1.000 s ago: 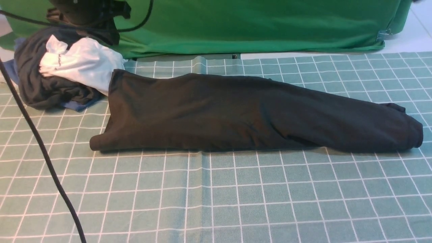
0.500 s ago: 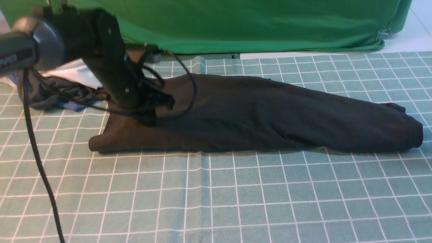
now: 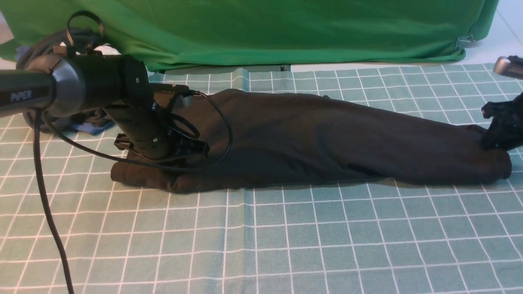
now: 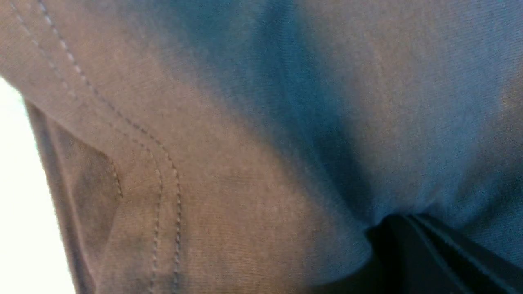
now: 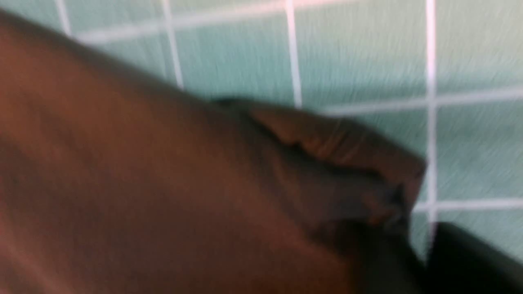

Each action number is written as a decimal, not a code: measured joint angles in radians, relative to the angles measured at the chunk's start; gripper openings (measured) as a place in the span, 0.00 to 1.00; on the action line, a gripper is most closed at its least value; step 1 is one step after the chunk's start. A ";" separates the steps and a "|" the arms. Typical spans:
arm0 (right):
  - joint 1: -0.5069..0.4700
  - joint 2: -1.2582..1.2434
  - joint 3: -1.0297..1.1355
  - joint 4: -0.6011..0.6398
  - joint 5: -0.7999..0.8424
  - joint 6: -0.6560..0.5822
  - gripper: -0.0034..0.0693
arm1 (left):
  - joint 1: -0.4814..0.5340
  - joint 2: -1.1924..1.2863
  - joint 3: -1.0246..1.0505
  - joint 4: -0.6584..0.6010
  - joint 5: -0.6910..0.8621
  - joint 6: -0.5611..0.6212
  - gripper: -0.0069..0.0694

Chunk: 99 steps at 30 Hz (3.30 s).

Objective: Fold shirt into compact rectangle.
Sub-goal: 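Pull the folded dark garment lengthwise by its ends to straighten it flat on the table, then fold the right end of the dark garment over onto its left end with the right gripper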

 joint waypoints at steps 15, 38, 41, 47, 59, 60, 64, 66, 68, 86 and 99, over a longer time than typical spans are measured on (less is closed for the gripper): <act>0.000 -0.007 -0.137 -0.044 -0.010 -0.028 0.09 | 0.000 0.000 0.000 0.000 -0.001 0.000 0.10; 0.009 -0.052 -0.232 -0.107 0.149 0.089 0.93 | 0.002 -0.298 0.009 -0.046 0.031 -0.010 0.10; 0.010 -0.018 -0.218 -0.107 0.169 0.096 0.93 | 0.002 -0.398 0.011 -0.053 0.033 -0.010 0.10; 0.014 0.085 -0.209 -0.109 0.187 0.099 0.93 | 0.002 -0.564 0.054 -0.053 0.025 -0.010 0.10; 0.099 0.167 -0.208 -0.134 0.155 0.076 0.54 | 0.002 -0.805 0.246 -0.053 0.007 -0.014 0.10; 0.099 0.167 -0.208 -0.134 0.154 0.058 0.42 | 0.002 -0.813 0.256 -0.053 0.007 -0.014 0.10; 0.098 0.164 -0.208 -0.150 0.157 0.021 0.12 | 0.002 -0.834 0.269 -0.049 0.007 -0.014 0.10; 0.092 0.153 -0.208 -0.186 0.167 0.026 0.10 | 0.002 -0.843 0.268 -0.046 0.008 -0.014 0.10; 0.075 0.132 -0.208 -0.237 0.185 0.050 0.10 | 0.002 -0.856 0.268 -0.043 0.007 -0.014 0.10; 0.126 -0.205 -0.208 -0.373 0.216 0.149 0.10 | 0.002 -0.896 0.268 -0.037 0.015 -0.015 0.10; 0.615 -0.186 -0.226 -0.227 0.099 0.355 0.10 | 0.002 -0.896 0.268 -0.037 0.015 -0.015 0.11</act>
